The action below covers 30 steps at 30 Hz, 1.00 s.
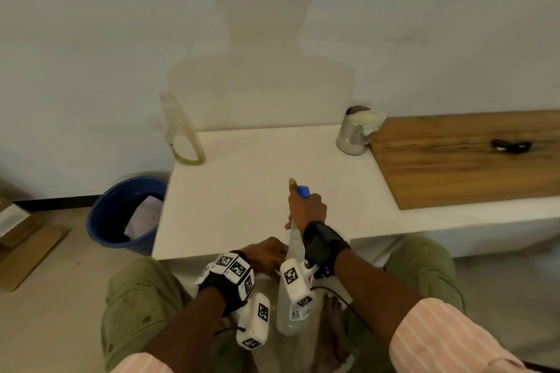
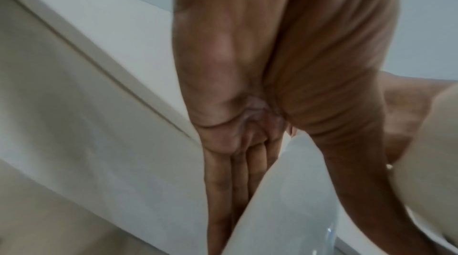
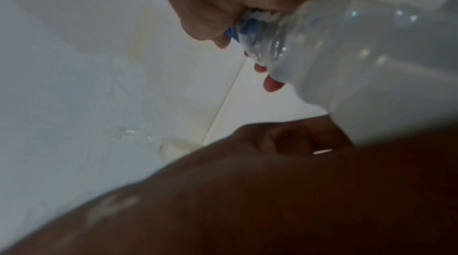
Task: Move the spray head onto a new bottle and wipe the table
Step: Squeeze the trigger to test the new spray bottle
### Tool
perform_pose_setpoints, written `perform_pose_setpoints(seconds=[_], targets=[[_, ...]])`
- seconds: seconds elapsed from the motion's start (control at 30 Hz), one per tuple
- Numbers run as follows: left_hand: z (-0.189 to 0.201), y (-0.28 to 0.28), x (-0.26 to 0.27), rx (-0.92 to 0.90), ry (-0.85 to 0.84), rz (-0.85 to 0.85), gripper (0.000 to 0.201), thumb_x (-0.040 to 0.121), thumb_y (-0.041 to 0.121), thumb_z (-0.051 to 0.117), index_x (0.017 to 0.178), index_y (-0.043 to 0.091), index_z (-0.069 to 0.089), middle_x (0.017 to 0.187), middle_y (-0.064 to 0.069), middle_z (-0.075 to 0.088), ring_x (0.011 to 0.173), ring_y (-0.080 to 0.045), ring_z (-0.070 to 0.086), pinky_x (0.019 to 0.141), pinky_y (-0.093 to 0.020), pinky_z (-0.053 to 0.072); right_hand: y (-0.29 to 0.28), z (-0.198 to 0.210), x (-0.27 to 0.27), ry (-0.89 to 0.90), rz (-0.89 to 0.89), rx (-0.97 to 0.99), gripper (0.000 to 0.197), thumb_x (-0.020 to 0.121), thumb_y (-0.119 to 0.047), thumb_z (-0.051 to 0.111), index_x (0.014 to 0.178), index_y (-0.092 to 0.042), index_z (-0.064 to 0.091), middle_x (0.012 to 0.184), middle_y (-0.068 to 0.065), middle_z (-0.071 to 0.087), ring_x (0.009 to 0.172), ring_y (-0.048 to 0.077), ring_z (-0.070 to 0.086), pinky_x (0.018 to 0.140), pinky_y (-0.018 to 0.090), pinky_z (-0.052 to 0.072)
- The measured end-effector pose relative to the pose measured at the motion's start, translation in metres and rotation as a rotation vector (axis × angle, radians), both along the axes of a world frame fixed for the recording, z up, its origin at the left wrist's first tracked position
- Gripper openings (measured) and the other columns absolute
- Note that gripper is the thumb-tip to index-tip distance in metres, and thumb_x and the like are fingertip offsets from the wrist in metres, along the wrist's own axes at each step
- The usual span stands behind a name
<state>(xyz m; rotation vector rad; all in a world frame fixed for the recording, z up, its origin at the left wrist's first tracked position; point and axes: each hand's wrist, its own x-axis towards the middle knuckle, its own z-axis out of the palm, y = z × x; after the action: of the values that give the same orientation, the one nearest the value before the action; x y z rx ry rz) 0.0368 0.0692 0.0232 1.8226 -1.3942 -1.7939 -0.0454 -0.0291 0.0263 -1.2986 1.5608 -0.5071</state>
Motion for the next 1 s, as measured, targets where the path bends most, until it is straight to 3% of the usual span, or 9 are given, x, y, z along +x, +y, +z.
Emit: perform_pose_setpoints(seconds=[0.13,0.27,0.4,0.47,0.53,0.57,0.67,0.83,1.0], targets=[[0.0,-0.032,-0.027,-0.105,-0.106,-0.132,0.029,0.077,0.011,0.068,0.101,-0.005,0.065,0.081,-0.006,0.063,0.074,-0.015,0.06,0.071,-0.029,0.053,-0.023,0.013,-0.036,-0.041,-0.162,-0.05,0.063,0.085,-0.071,0.04,0.076,-0.012,0.06,0.076,0.008,0.072,0.062,0.027,0.071,0.064,0.032,0.059],[0.001,-0.054,-0.051,-0.125,-0.14,-0.229,0.022,0.085,0.002,0.062,0.105,-0.007,0.063,0.096,-0.024,0.065,0.098,-0.042,0.064,0.084,-0.043,0.052,-0.038,0.017,-0.075,0.044,-0.463,-0.008,0.059,0.086,-0.068,0.042,0.088,-0.01,0.051,0.083,0.008,0.061,0.073,0.024,0.061,0.07,0.032,0.05],[0.005,-0.055,-0.07,-0.023,-0.129,-0.323,0.031,0.088,0.0,0.059,0.117,-0.01,0.057,0.103,-0.021,0.061,0.11,-0.043,0.06,0.09,-0.043,0.05,-0.029,0.009,-0.103,0.028,-0.557,0.115,0.06,0.089,-0.063,0.044,0.1,-0.006,0.057,0.085,0.009,0.062,0.067,0.02,0.056,0.062,0.028,0.046],[0.005,-0.048,-0.068,0.018,-0.135,-0.352,0.028,0.088,0.002,0.06,0.114,-0.006,0.059,0.104,-0.022,0.062,0.106,-0.038,0.062,0.085,-0.037,0.051,-0.023,-0.002,-0.098,-0.028,-0.513,0.161,0.065,0.083,-0.069,0.048,0.101,-0.007,0.055,0.086,0.008,0.068,0.07,0.022,0.065,0.063,0.033,0.057],[0.003,-0.042,-0.058,0.041,-0.146,-0.36,0.005,0.085,0.005,0.063,0.09,0.005,0.065,0.086,-0.01,0.064,0.093,-0.031,0.067,0.073,-0.027,0.052,-0.016,-0.009,-0.085,-0.074,-0.42,0.206,0.084,0.066,-0.081,0.053,0.106,-0.007,0.053,0.094,0.01,0.07,0.084,0.027,0.068,0.077,0.043,0.059],[0.005,-0.039,-0.053,0.049,-0.166,-0.337,0.008,0.084,0.006,0.064,0.079,0.011,0.061,0.078,-0.004,0.062,0.08,-0.023,0.067,0.066,-0.022,0.052,-0.013,-0.009,-0.077,-0.094,-0.353,0.217,0.096,0.057,-0.085,0.054,0.113,-0.008,0.052,0.102,0.011,0.069,0.092,0.028,0.067,0.084,0.045,0.057],[0.026,-0.032,-0.03,0.075,-0.205,-0.135,0.018,0.079,0.008,0.071,0.077,0.014,0.054,0.074,0.0,0.061,0.066,-0.01,0.061,0.059,-0.02,0.052,-0.007,0.02,-0.057,-0.186,-0.085,0.235,0.098,0.063,-0.074,0.066,0.133,-0.01,0.041,0.124,0.01,0.059,0.112,0.027,0.058,0.1,0.043,0.048],[0.054,-0.054,0.0,0.031,-0.152,-0.108,0.053,0.053,0.021,0.09,0.099,0.003,0.071,0.093,-0.008,0.076,0.09,-0.023,0.072,0.084,-0.039,0.059,-0.022,0.066,-0.057,-0.1,0.269,0.19,0.08,0.062,-0.065,0.075,0.118,-0.013,0.049,0.115,0.007,0.063,0.104,0.025,0.062,0.087,0.044,0.054],[0.071,-0.097,-0.02,-0.147,-0.133,-0.043,0.056,0.051,0.025,0.091,0.101,0.008,0.071,0.099,-0.005,0.076,0.094,-0.02,0.071,0.09,-0.042,0.057,-0.049,0.108,-0.079,0.065,0.264,-0.184,0.055,0.073,-0.051,0.074,0.103,-0.014,0.05,0.105,0.009,0.062,0.096,0.024,0.062,0.087,0.043,0.055]])
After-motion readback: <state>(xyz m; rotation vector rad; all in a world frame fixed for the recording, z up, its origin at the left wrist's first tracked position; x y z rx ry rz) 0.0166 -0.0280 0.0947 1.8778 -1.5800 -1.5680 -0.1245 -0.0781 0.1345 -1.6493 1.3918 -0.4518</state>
